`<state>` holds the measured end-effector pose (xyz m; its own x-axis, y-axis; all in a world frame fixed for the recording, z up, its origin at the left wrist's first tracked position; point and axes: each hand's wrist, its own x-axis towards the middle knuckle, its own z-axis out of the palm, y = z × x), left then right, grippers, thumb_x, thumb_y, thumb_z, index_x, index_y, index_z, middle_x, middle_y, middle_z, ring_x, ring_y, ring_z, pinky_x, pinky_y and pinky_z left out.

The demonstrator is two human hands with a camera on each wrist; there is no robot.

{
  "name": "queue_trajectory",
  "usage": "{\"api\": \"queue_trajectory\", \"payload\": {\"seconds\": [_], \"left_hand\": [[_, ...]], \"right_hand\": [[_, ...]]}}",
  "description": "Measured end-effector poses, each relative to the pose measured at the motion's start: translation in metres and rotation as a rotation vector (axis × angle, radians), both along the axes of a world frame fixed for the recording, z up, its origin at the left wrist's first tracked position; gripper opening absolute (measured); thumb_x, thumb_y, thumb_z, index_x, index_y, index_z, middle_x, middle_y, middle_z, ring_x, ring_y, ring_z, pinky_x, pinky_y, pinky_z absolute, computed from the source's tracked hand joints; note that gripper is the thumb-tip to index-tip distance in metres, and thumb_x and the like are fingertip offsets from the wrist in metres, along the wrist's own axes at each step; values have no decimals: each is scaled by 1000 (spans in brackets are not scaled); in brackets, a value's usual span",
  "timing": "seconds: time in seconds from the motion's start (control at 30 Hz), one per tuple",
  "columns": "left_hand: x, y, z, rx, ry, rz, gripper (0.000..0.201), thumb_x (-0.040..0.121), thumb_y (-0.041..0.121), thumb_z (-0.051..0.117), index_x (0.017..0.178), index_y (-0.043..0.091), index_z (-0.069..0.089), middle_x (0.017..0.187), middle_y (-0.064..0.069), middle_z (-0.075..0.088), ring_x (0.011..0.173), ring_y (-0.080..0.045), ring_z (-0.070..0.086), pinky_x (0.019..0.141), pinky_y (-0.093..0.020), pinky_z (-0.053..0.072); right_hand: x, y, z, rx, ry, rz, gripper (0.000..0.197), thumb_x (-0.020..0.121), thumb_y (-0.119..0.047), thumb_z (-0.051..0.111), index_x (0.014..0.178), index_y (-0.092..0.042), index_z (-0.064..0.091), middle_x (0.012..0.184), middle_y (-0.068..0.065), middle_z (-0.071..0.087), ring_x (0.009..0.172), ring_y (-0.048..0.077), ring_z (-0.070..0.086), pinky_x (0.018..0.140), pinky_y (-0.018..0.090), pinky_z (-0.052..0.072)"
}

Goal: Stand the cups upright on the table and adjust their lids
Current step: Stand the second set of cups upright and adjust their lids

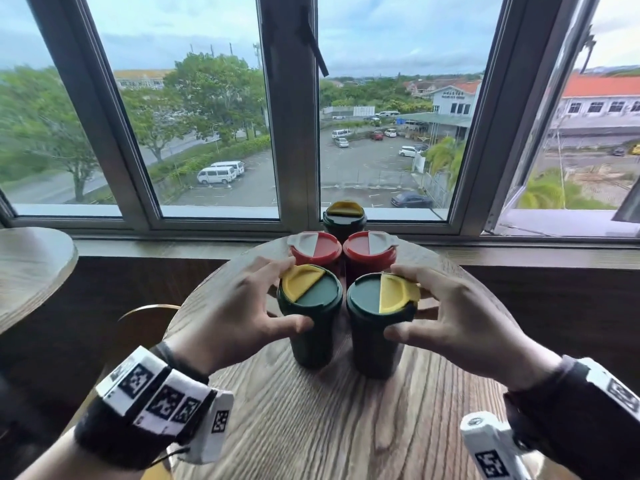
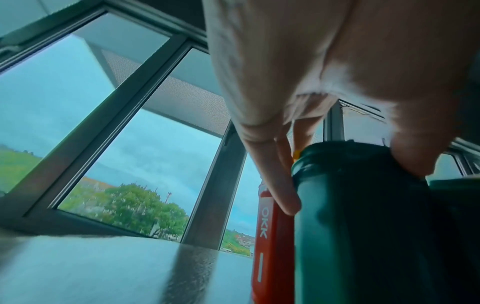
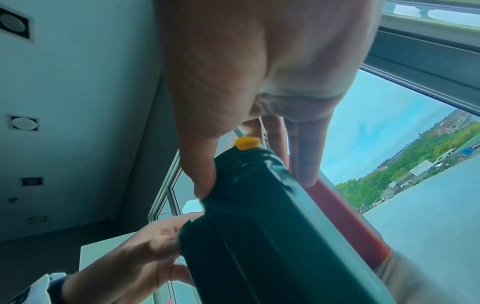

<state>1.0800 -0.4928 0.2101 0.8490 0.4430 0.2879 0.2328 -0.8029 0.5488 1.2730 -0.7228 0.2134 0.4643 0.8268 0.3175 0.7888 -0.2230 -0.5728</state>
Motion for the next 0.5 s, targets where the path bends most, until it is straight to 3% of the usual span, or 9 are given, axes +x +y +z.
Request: {"api": "queue_trajectory", "payload": {"seconds": [0.03,0.1,0.17,0.23,0.3,0.37,0.5], "left_hand": [[1,-2,0,9,-13,21,94,69,49,89,150,24,48,132,10,54,111,-2,55,90,-2,41],[1,-6,0,33,-1,47,99,66,58,86,151,25,47,133,10,53,113,-3,53,83,3,36],[0,-6,-1,43,12,34,98,67,60,84,151,28,45,135,14,52,118,0,50,84,1,36],[-2,-3,-1,-35,0,3,92,70,49,87,150,28,48,130,19,53,117,1,54,89,-4,41],[-3,-2,-3,-125,-39,-1,87,70,39,90,147,25,52,123,25,56,114,5,59,90,-19,53],[-2,-4,-6,-157,-87,32,82,67,36,93,141,24,58,119,25,59,109,8,59,87,-26,57],[3,-7,-15,-181,-153,63,91,55,58,88,136,27,60,116,19,67,105,13,60,84,-17,52]], "right_hand": [[0,0,-2,14,33,-1,85,69,-40,91,145,-25,56,127,-15,65,110,-26,50,77,-7,38],[1,1,-5,27,55,-6,86,68,-40,91,145,-24,56,127,-15,66,111,-24,52,78,-6,40],[1,2,-5,30,54,-18,87,66,-45,91,144,-25,58,126,-16,67,109,-23,54,79,-5,41],[-1,2,-6,39,84,-22,83,65,-44,93,140,-23,62,121,-17,69,106,-19,59,78,-2,45],[-1,3,-6,51,115,-30,75,65,-36,94,134,-22,66,111,-20,71,101,-19,61,72,-2,45],[-1,3,-4,46,113,-53,67,64,-31,95,126,-26,69,101,-24,71,94,-21,61,69,-3,43],[3,5,-1,39,107,-77,66,64,-29,96,124,-30,69,95,-27,70,89,-25,59,68,-4,40]]}}
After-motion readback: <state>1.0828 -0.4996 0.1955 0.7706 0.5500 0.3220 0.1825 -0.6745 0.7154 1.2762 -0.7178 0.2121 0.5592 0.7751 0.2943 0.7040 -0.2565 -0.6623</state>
